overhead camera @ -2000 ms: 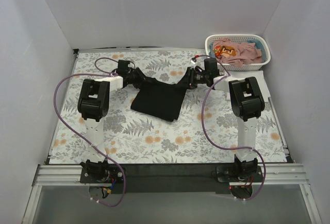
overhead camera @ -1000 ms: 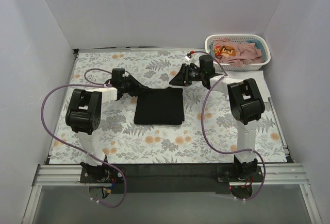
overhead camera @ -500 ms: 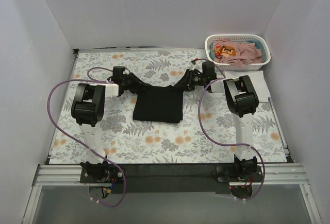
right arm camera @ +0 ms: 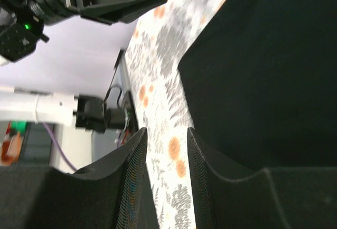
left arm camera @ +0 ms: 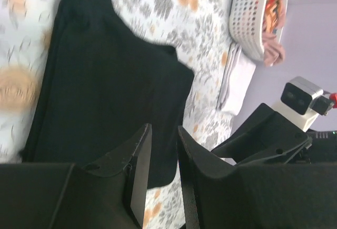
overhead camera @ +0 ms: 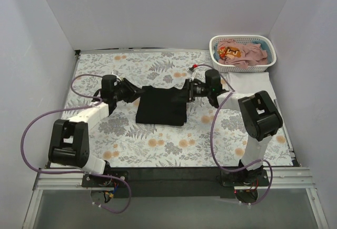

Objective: Fold and stack the t-shirts
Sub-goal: Fold the tshirt, then neatly place the folded tshirt to the corner

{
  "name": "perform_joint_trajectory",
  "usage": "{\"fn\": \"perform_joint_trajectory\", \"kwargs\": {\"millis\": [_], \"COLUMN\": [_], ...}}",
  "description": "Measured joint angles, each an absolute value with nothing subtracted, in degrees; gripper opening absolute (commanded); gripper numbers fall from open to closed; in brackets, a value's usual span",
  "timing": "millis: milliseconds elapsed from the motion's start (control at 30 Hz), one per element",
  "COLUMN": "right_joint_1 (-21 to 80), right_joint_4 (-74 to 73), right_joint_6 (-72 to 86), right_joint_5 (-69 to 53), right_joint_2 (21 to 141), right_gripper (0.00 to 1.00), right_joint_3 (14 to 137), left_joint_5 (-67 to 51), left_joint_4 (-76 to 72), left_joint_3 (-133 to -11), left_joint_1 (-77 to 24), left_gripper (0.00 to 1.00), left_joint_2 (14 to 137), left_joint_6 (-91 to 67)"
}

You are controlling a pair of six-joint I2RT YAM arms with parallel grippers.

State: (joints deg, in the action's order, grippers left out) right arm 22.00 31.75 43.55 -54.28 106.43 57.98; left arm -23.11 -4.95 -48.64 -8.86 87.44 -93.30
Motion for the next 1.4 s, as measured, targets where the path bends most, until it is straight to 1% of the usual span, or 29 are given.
{"fn": "perform_joint_trajectory", "kwargs": {"millis": [100,167,267,400,567,700,800,833,933,1133,1200,1233,1267,1300,1400], "right_joint_1": [25.67,27.14,26.79,24.23,22.44,22.02,22.02,22.02,22.04,21.78,21.52,21.34,21.12,20.95,20.32], "right_joint_4": [34.48,37.41,42.44,46.54,48.62,48.38,48.34,48.34,48.38,48.53,47.97,47.7,47.68,47.72,44.84], "right_joint_6": [44.05,45.39,46.94,48.29,48.58,49.5,50.09,50.41,51.13,52.34,52.4,52.45,52.62,52.66,50.85], "right_joint_5": [-55.79,-56.62,-57.23,-57.71,-57.58,-57.17,-57.17,-56.99,-55.72,-51.22,-50.17,-49.8,-49.69,-49.63,-48.34], "right_joint_2": [106.32,107.24,110.67,114.98,112.81,108.01,105.14,105.03,106.28,113.71,116.22,117.1,117.51,117.45,114.56], "right_gripper": [0.43,0.43,0.42,0.41,0.41,0.41,0.42,0.41,0.41,0.41,0.41,0.4,0.4,0.4,0.4], "right_joint_3": [52.75,48.73,43.35,38.52,35.92,35.51,36.95,38.52,41.89,46.19,46.17,46.13,46.0,45.82,44.62], "left_joint_5": [-22.9,-22.83,-22.0,-21.61,-19.22,-16.91,-15.09,-14.41,-12.97,-10.02,-8.01,-6.63,-5.34,-4.27,-1.02], "left_joint_4": [-5.04,-5.23,-4.95,-5.32,-3.29,1.04,4.4,5.65,9.26,15.66,17.04,17.8,18.41,19.07,20.53], "left_joint_3": [-41.39,-37.52,-32.18,-29.12,-26.92,-26.55,-26.61,-26.81,-28.18,-33.82,-35.53,-36.36,-37.19,-38.17,-41.67], "left_joint_1": [-9.54,-9.93,-9.98,-9.91,-9.98,-9.98,-9.98,-9.98,-10.0,-12.78,-15.86,-17.87,-20.1,-22.41,-28.82], "left_gripper": [0.23,0.21,0.2,0.2,0.21,0.27,0.36,0.44,0.55,0.6,0.63,0.65,0.7,0.71,0.72], "left_joint_2": [82.98,82.67,83.83,84.23,78.83,71.85,66.17,64.64,62.3,63.96,64.93,65.43,66.04,66.81,70.19], "left_joint_6": [-93.27,-93.43,-94.3,-96.31,-96.92,-96.09,-94.21,-93.36,-90.28,-84.6,-83.05,-82.28,-81.49,-80.64,-78.15]}}
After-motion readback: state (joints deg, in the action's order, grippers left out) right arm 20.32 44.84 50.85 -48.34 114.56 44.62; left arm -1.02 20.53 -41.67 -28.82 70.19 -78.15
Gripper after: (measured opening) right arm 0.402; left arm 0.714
